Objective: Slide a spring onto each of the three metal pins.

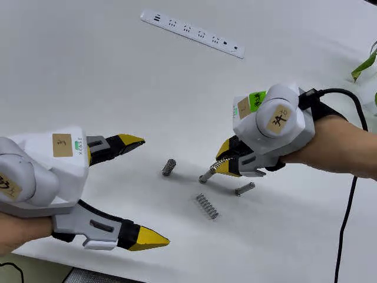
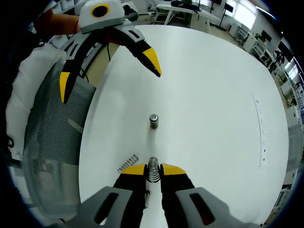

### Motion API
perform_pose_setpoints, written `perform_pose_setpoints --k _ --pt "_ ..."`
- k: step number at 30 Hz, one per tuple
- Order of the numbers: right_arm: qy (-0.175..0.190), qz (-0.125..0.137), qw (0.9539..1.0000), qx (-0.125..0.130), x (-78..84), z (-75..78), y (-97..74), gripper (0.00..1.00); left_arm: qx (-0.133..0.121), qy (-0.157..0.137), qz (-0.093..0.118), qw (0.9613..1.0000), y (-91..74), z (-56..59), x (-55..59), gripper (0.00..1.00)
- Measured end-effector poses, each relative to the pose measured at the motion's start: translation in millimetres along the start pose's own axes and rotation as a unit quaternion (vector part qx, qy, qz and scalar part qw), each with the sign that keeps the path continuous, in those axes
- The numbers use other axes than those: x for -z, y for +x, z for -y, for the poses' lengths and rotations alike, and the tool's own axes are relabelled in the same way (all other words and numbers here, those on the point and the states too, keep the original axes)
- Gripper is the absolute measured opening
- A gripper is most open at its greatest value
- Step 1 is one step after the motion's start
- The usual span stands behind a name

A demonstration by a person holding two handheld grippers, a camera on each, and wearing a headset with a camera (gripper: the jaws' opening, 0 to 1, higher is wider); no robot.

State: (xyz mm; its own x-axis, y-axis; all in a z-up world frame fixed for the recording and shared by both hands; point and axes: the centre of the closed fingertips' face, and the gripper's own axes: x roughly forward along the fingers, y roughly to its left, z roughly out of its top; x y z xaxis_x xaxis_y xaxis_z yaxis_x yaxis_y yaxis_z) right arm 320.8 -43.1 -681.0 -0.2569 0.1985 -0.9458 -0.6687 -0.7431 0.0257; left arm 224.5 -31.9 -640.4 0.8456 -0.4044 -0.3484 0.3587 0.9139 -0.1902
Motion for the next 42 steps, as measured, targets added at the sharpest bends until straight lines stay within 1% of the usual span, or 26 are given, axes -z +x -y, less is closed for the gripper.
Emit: perform_pose_setpoints --k 7,16,20,23,28,31,42 --pt "0.0 -0.001 1.0 -0.002 1.2 0.0 5.3 0.12 0.001 -0.002 0.001 1.0 1.0 1.0 -1.6 1.0" --pt "-0.017 -0.01 0.9998 -0.001 1.7 -2.5 13.2 0.12 0.001 -0.003 0.003 1.0 1.7 1.1 -2.0 1.0" --pt "-0.018 -0.009 0.9998 -0.001 2.5 -2.9 15.2 0.12 0.002 -0.003 0.002 1.0 2.2 2.1 -1.8 1.0" --pt "-0.021 -0.01 0.9997 -0.001 5.2 -3.8 21.2 0.12 0.003 -0.005 0.002 1.0 1.7 1.3 -0.3 1.0" --pt "-0.023 -0.007 0.9997 0.0 5.1 -3.6 25.6 0.12 0.003 -0.005 0.0 1.0 0.7 0.4 1.7 1.0" --pt "-0.026 -0.008 0.9996 0.001 7.4 -2.1 31.3 0.12 0.002 -0.006 0.001 1.0 0.4 -0.3 1.4 1.0" --pt "-0.035 -0.013 0.9993 -0.001 9.1 -3.0 43.7 0.12 0.003 -0.007 0.0 1.0 2.1 -0.1 0.8 1.0"
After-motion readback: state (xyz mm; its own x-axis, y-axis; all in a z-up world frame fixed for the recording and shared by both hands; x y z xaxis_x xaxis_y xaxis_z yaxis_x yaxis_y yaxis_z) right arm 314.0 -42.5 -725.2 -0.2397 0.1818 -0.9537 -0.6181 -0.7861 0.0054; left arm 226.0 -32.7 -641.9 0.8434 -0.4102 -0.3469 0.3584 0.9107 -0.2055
